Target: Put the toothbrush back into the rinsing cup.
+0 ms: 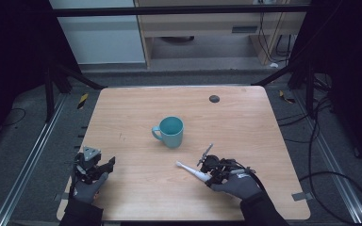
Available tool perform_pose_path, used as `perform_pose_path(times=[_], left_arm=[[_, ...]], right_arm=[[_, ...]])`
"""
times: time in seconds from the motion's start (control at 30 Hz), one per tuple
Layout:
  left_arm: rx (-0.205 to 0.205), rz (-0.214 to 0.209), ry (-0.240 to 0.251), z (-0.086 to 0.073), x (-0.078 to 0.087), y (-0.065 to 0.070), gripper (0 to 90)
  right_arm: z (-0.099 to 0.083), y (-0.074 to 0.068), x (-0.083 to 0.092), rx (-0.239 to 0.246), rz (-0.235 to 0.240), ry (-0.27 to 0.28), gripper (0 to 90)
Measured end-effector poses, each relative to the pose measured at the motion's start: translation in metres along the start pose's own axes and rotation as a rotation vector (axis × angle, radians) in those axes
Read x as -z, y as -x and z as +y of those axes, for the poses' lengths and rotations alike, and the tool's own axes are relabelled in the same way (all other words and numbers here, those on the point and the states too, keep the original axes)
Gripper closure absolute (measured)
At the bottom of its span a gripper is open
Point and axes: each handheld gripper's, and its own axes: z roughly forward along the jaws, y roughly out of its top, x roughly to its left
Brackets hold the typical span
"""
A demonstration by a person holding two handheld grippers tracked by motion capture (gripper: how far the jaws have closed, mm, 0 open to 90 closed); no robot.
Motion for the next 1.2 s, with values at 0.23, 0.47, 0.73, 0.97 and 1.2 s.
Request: perform_pose_path(times=[0.23,0.47,0.73,0.97,1.2], left_arm=[[-0.001,0.001,-0.003,0.000,0.000,0.000,40.9],[-0.001,0.001,-0.004,0.000,-0.001,0.000,41.0],[-0.004,-0.001,-0.008,0.000,-0.001,0.001,40.9],[-0.002,0.000,-0.007,0.000,-0.001,0.000,40.9],[-0.004,0.001,-0.006,0.000,0.000,0.000,40.9]], right_arm=[[0.000,-0.001,-0.004,-0.005,-0.001,-0.012,62.9],[0.000,-0.001,-0.007,-0.009,0.004,-0.018,65.6],[0.000,-0.002,-0.007,-0.019,0.000,-0.021,66.0],[-0.002,-0.001,-0.006,-0.043,-0.008,-0.006,66.4],[-0.005,0.000,0.011,-0.055,-0.004,0.065,66.5]])
